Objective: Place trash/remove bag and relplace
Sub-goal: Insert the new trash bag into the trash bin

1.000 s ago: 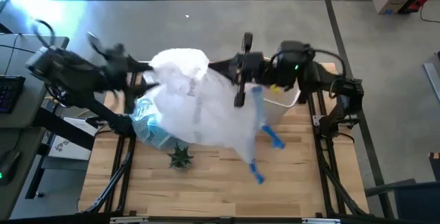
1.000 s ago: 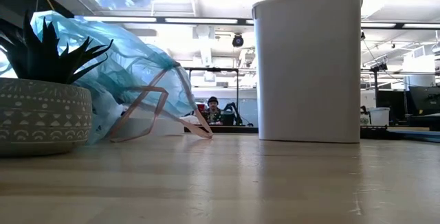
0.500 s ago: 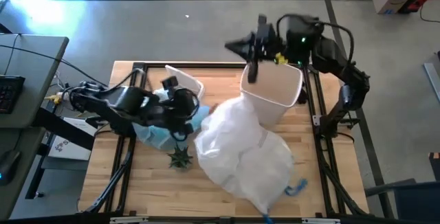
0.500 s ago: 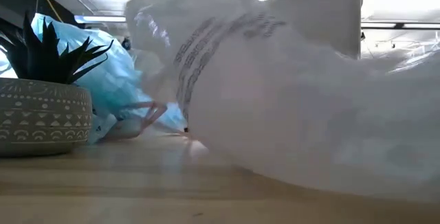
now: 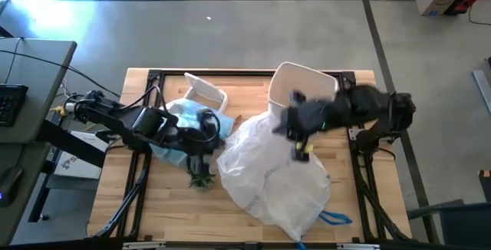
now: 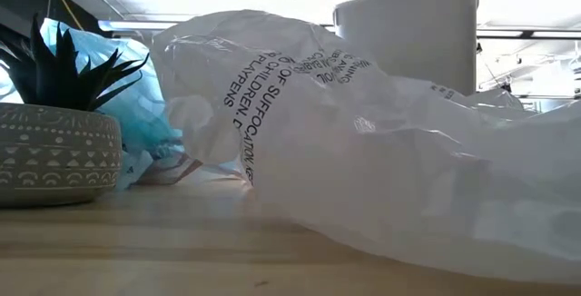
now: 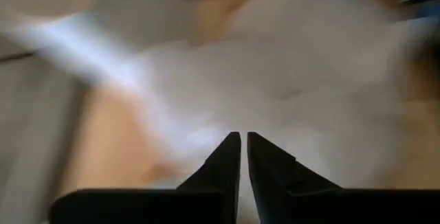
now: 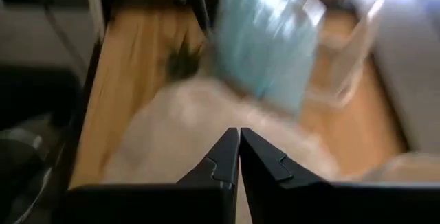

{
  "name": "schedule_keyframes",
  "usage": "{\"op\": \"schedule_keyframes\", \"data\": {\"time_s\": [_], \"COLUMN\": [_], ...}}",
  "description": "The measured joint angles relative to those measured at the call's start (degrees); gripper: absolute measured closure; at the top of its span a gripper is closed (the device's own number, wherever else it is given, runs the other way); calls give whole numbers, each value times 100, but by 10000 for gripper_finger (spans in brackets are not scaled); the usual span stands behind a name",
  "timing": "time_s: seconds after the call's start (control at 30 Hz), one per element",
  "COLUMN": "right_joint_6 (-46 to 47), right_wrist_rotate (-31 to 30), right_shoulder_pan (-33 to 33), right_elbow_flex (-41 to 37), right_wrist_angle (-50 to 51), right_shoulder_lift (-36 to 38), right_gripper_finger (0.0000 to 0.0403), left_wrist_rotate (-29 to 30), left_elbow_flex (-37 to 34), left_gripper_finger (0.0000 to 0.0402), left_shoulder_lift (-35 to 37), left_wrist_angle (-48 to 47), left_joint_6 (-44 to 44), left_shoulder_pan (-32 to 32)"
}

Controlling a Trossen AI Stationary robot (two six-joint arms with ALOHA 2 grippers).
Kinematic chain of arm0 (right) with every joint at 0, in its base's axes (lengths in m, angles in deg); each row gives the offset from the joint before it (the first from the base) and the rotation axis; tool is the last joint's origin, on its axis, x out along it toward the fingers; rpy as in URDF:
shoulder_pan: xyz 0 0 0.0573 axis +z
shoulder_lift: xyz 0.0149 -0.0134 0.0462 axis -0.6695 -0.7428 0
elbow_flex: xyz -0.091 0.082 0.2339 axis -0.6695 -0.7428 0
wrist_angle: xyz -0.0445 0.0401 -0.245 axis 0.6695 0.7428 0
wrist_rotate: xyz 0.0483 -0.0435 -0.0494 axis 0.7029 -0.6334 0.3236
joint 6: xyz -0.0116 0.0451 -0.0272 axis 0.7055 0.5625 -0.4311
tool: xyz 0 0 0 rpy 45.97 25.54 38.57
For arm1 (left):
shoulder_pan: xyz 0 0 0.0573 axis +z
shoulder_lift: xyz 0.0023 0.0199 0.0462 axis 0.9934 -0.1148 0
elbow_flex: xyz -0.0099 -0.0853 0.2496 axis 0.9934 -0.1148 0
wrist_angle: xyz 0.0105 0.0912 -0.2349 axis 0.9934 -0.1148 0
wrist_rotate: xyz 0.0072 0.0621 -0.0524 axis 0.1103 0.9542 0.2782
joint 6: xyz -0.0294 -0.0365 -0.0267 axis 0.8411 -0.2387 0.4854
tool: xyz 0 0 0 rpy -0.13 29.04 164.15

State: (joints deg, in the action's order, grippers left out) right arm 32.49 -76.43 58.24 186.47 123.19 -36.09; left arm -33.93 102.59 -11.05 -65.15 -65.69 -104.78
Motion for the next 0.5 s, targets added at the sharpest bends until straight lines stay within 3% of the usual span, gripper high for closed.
{"op": "schedule_keyframes", "data": {"time_s": [0.1,0.3,0.5], "right_joint_6": [785,3238,6831], "right_wrist_rotate": [-5,-662,-1407], "right_shoulder_pan": [474,1379,2377], "right_elbow_flex": [-539,-1833,-3115], "right_wrist_angle": [200,248,237], "right_shoulder_lift": [-2,-7,-9], "right_gripper_finger": [403,403,402], "left_wrist_rotate": [-1117,-1444,-2201], "left_elbow_flex": [-161,-739,-1563], "left_gripper_finger": [394,394,394], "left_shoulder_lift": [-27,-157,-395], "left_wrist_angle": [772,1648,2432], "left_joint_6": [-369,-647,-487], "left_shoulder_pan": [-19,150,493]}}
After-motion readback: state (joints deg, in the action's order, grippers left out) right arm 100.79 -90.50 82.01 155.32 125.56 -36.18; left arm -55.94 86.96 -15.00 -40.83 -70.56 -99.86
